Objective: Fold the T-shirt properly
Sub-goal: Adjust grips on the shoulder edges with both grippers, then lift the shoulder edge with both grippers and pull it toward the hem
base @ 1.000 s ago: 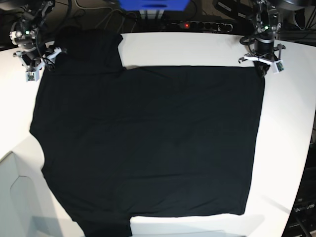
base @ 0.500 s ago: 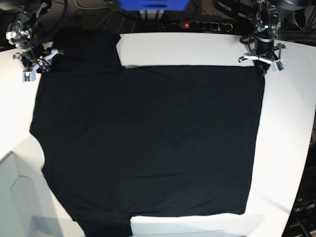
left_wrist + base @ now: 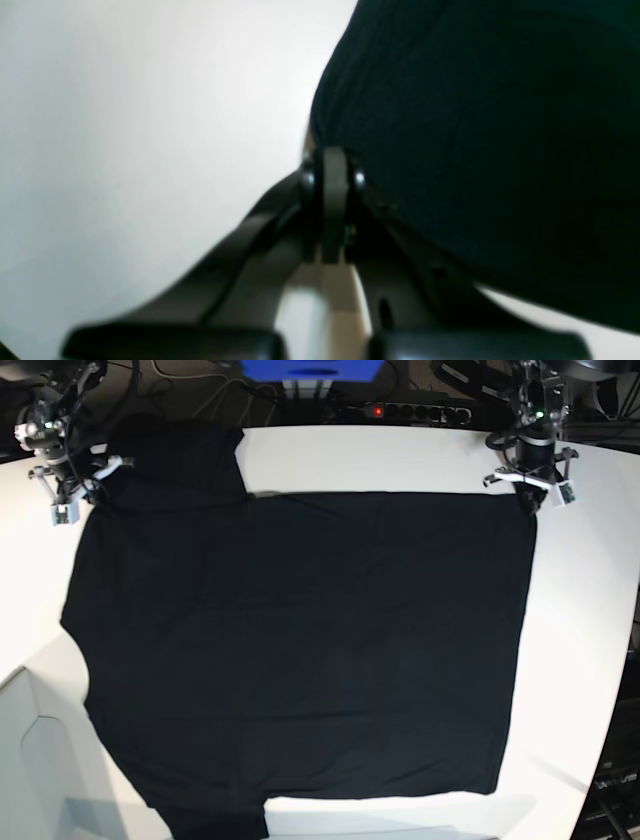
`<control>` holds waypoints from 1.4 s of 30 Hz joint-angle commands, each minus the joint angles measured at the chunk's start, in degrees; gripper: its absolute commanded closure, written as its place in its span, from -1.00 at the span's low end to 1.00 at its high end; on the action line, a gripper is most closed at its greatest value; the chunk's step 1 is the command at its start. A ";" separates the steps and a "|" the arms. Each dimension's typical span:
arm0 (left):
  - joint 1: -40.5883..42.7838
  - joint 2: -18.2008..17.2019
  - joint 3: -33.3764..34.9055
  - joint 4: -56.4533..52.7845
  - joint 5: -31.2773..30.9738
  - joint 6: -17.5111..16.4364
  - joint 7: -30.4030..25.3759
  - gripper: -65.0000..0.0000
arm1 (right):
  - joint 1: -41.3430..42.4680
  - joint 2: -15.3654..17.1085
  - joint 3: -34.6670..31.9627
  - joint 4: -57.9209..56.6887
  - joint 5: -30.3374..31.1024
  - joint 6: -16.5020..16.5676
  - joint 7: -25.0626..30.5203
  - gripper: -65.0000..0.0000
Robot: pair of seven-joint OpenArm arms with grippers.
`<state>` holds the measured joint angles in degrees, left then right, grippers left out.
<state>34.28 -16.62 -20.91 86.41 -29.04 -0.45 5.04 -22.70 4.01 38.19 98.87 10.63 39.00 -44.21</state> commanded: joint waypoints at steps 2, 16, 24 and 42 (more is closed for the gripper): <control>0.49 -0.48 -0.32 2.51 -0.19 0.58 0.98 1.00 | -0.03 -0.45 0.27 3.42 -0.04 1.00 0.29 1.00; -5.40 -0.39 -2.43 7.87 -0.02 0.67 0.98 1.00 | 6.04 -1.24 0.27 10.71 2.51 1.00 0.29 1.00; -13.67 -0.04 -4.02 7.52 0.25 0.67 1.16 1.00 | 14.30 -0.45 -0.09 8.25 2.33 1.00 0.29 1.00; -27.29 -0.65 0.11 -3.55 0.33 0.76 1.16 1.00 | 37.51 7.81 -0.44 -18.39 2.33 1.00 0.47 1.00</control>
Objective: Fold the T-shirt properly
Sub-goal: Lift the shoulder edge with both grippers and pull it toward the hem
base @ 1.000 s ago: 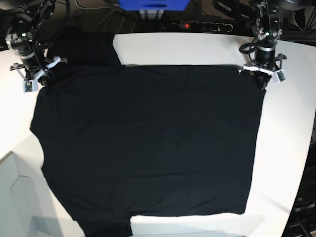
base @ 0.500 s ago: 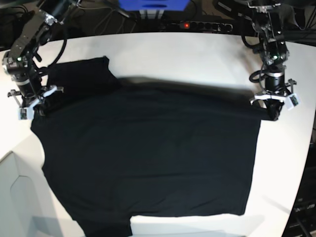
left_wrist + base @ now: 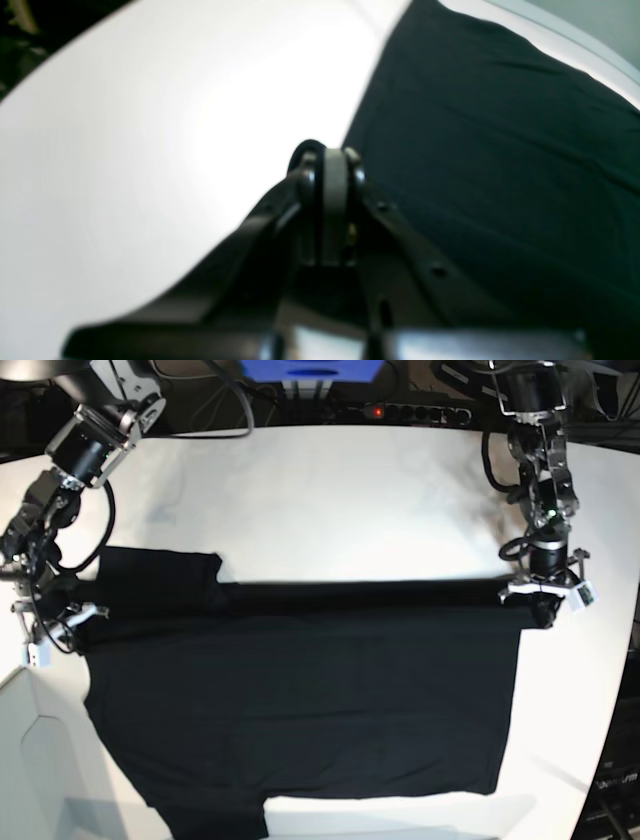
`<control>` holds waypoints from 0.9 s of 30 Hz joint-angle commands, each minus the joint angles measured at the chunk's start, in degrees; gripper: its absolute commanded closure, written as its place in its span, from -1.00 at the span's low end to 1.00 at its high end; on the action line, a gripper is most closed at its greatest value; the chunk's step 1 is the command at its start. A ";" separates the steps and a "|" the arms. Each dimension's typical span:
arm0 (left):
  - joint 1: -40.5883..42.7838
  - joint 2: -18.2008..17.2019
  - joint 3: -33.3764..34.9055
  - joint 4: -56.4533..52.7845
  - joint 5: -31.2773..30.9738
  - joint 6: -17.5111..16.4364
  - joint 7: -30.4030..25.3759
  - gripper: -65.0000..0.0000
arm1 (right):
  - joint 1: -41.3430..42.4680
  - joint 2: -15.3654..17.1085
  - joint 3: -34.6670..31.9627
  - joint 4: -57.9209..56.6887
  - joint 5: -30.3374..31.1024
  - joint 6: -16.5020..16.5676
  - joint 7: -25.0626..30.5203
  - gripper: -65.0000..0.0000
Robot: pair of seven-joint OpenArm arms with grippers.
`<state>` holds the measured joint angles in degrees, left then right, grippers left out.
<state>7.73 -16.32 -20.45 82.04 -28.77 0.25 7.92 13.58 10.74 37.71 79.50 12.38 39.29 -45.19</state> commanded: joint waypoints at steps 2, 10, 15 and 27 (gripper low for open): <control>-2.14 -0.96 0.18 -0.33 0.07 0.06 -1.73 1.00 | 3.69 1.08 -0.57 -2.01 0.59 0.71 1.54 1.00; -7.51 -1.05 0.27 -5.16 0.07 0.06 -1.73 1.00 | 10.81 2.22 -7.87 -11.15 0.67 -2.06 6.29 1.00; -10.14 -1.05 0.27 -7.62 0.07 -0.03 -1.73 1.00 | 13.54 3.72 -9.98 -17.75 0.59 -3.46 9.54 1.00; -14.63 -0.69 1.06 -14.83 0.07 -0.38 -1.73 1.00 | 13.54 4.69 -9.98 -20.03 0.50 -4.43 14.46 1.00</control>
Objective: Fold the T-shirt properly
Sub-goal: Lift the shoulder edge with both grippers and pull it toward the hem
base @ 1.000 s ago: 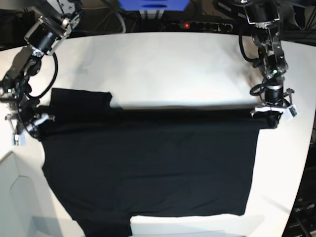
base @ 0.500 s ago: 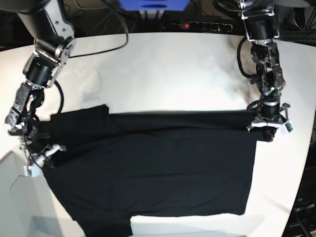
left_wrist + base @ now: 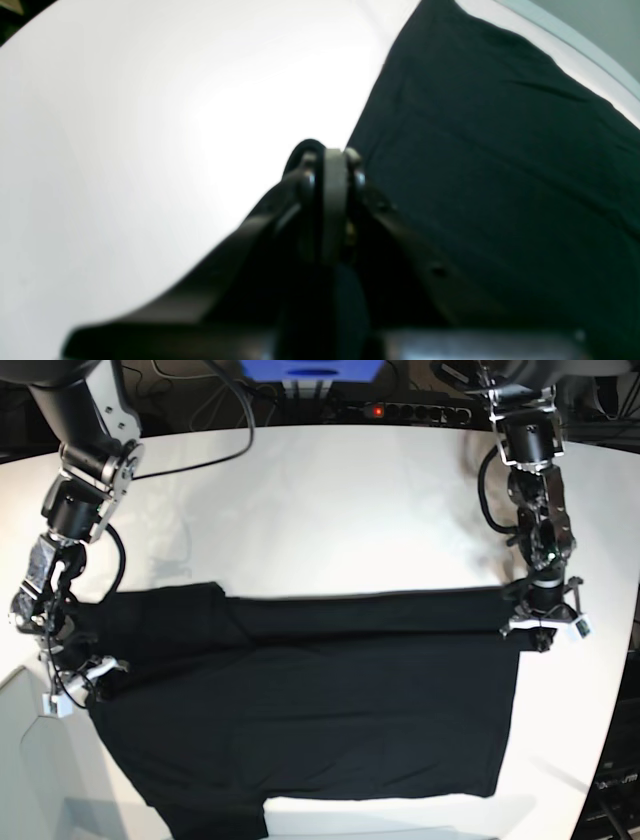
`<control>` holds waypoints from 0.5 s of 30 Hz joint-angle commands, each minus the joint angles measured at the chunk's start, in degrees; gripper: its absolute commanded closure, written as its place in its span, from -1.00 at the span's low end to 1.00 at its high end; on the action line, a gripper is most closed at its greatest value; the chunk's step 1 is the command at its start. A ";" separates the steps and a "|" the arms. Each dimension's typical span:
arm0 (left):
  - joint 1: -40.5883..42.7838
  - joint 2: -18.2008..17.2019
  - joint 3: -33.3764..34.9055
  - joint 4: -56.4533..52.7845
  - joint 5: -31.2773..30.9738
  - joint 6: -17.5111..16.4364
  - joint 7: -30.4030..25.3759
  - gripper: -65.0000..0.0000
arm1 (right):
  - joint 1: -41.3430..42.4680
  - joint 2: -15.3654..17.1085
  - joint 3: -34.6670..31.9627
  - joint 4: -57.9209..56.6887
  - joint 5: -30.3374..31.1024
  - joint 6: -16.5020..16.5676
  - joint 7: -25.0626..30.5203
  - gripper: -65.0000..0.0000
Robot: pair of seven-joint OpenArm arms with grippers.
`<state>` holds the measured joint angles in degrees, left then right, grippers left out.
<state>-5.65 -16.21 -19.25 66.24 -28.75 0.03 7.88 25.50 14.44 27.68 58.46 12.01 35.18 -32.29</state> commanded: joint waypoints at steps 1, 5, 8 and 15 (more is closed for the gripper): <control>-1.78 -1.07 1.00 0.62 0.05 -0.16 -1.68 1.00 | 1.62 1.43 0.05 1.02 0.87 -0.32 1.83 1.00; -2.13 -1.16 3.73 0.36 0.05 0.01 -1.68 1.00 | 1.62 1.78 0.14 1.02 0.87 -0.32 1.83 1.00; -3.01 -1.16 3.82 0.36 0.05 0.10 -1.68 1.00 | 1.62 1.87 0.14 1.02 0.87 -0.32 1.83 1.00; -3.19 -1.16 3.82 0.36 0.05 0.01 -1.68 1.00 | 1.71 1.87 0.58 1.02 0.96 -0.41 1.83 1.00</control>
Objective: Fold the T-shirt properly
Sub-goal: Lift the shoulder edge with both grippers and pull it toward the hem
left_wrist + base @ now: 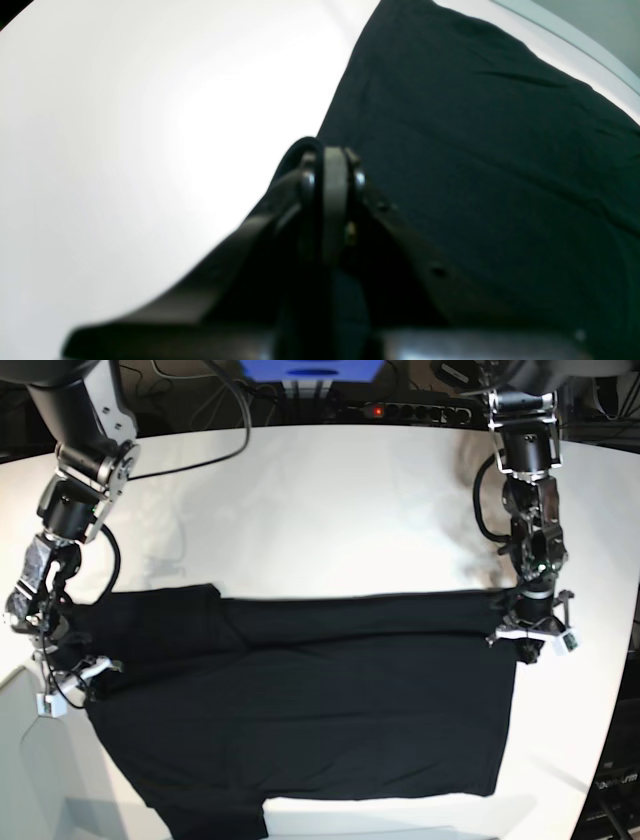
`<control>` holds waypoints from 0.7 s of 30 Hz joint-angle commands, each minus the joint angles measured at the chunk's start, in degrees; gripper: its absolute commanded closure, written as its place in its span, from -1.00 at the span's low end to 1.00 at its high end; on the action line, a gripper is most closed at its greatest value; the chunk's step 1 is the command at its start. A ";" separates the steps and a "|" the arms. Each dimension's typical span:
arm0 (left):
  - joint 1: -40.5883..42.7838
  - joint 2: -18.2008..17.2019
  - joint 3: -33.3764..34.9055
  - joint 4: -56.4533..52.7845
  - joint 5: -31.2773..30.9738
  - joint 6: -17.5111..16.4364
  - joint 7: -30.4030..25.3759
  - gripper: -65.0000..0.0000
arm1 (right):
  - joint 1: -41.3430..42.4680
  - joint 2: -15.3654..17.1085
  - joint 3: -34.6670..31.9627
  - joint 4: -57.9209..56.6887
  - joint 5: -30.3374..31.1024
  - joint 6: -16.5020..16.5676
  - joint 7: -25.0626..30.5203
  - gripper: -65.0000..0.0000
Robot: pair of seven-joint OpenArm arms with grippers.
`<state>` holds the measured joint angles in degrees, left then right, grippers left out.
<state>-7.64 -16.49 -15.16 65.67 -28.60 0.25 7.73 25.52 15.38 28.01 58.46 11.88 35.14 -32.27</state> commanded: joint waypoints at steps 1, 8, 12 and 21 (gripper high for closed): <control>-1.20 -0.87 -0.27 0.92 -0.10 -0.30 -1.53 1.00 | 1.69 0.93 0.25 1.02 1.09 -0.37 1.81 1.00; -1.28 -0.78 -0.27 0.92 -0.10 -0.38 -1.53 1.00 | 1.69 1.02 2.10 1.02 1.53 -4.67 1.81 1.00; -1.55 -0.78 -0.18 0.92 -0.10 -0.38 -1.53 1.00 | 1.69 0.76 2.45 1.02 1.53 -5.03 1.81 1.00; -5.68 -0.78 -0.09 -4.35 -0.10 -0.47 -1.53 0.76 | 1.69 0.76 2.28 1.02 1.26 -5.03 1.81 1.00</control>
<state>-11.99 -16.34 -15.05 60.25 -28.67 0.01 7.55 25.52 15.09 30.30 58.46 12.40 30.65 -32.27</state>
